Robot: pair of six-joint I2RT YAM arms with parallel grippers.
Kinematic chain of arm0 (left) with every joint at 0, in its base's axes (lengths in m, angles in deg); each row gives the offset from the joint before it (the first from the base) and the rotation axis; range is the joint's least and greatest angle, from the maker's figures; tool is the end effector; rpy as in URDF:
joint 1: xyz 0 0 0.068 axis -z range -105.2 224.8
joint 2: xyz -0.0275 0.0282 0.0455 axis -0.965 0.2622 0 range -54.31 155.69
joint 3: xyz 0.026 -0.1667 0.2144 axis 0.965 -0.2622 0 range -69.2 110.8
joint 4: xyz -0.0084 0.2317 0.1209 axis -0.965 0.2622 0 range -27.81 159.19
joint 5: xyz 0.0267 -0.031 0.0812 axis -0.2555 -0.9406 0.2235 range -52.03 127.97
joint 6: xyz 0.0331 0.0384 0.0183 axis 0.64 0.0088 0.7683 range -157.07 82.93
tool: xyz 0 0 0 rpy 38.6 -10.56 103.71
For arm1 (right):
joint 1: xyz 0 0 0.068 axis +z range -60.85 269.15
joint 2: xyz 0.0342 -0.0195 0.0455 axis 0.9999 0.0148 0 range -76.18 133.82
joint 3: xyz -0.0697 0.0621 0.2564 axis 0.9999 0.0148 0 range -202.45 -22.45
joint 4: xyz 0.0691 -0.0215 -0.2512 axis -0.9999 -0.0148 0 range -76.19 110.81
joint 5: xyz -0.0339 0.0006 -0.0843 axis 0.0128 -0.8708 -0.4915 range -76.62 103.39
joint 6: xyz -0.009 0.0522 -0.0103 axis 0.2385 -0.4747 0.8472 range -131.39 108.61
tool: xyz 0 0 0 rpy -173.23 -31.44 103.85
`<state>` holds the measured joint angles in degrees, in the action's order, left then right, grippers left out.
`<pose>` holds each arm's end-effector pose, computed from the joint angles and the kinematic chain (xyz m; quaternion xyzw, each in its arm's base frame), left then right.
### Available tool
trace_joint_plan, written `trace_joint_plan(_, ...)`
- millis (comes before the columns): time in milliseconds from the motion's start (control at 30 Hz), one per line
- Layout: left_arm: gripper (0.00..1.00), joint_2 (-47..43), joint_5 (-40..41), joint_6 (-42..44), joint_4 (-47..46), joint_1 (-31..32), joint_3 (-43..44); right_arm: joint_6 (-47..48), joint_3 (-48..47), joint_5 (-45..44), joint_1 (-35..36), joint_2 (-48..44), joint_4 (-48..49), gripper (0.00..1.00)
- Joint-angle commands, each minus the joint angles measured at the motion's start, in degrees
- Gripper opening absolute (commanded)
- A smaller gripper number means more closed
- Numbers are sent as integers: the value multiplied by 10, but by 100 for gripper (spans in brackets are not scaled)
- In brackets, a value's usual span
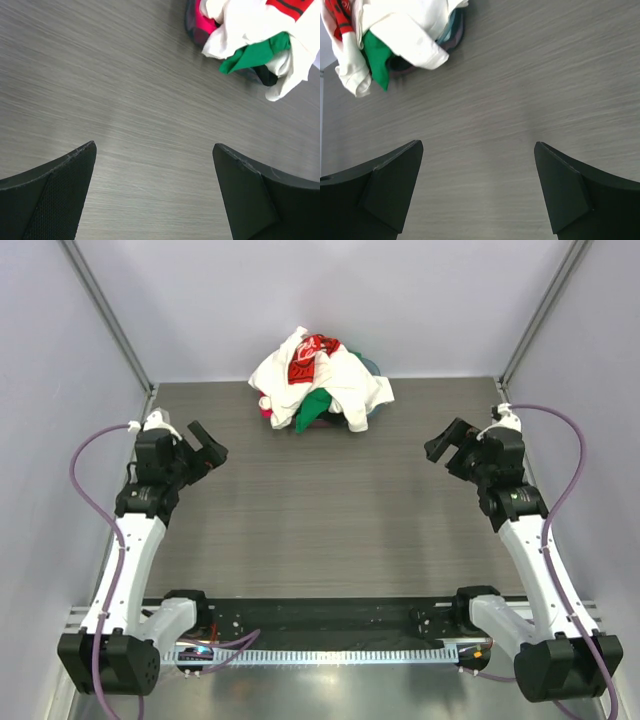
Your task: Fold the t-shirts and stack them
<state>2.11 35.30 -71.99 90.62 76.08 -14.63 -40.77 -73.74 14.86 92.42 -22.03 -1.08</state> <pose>0.2153 -0.0064 0.3302 -0.2397 0.8333 -0.1738 0.4669 0.2121 0.0131 0.3293 0.1835 0.8219 0.1620 0.5143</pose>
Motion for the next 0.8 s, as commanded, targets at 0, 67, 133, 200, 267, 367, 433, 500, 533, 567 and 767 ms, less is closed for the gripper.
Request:
trace_joint_plan(0,100,49,-58,-19,-19,-10,26,-18,-46,77,5,-19,-63,100)
trace_joint_plan(67,100,89,-118,-19,-19,-26,62,-14,-54,85,9,-19,-86,100)
trace_joint_plan(133,100,160,-64,-24,22,-26,108,-9,-55,87,13,-26,-101,100)
trace_joint_plan(200,100,205,-58,-20,43,-26,165,-1,-55,80,15,-31,-111,100)
trace_joint_plan(267,100,260,-59,-23,36,-28,204,6,-53,74,15,-37,-125,100)
trace_joint_plan(367,100,332,-72,-32,24,-18,249,19,-52,65,17,-38,-137,100)
trace_joint_plan(433,100,388,-60,-35,23,9,298,28,-52,60,17,-34,-143,100)
trace_joint_plan(500,100,424,-55,-37,24,25,344,34,-53,54,17,-26,-146,100)
trace_joint_plan(533,100,441,-51,-38,24,44,359,41,-55,51,17,-22,-148,100)
trace_joint_plan(567,98,473,-44,-40,24,54,373,43,-56,49,17,-16,-149,100)
trace_joint_plan(767,82,569,-7,-55,31,114,482,73,-68,33,16,8,-157,100)
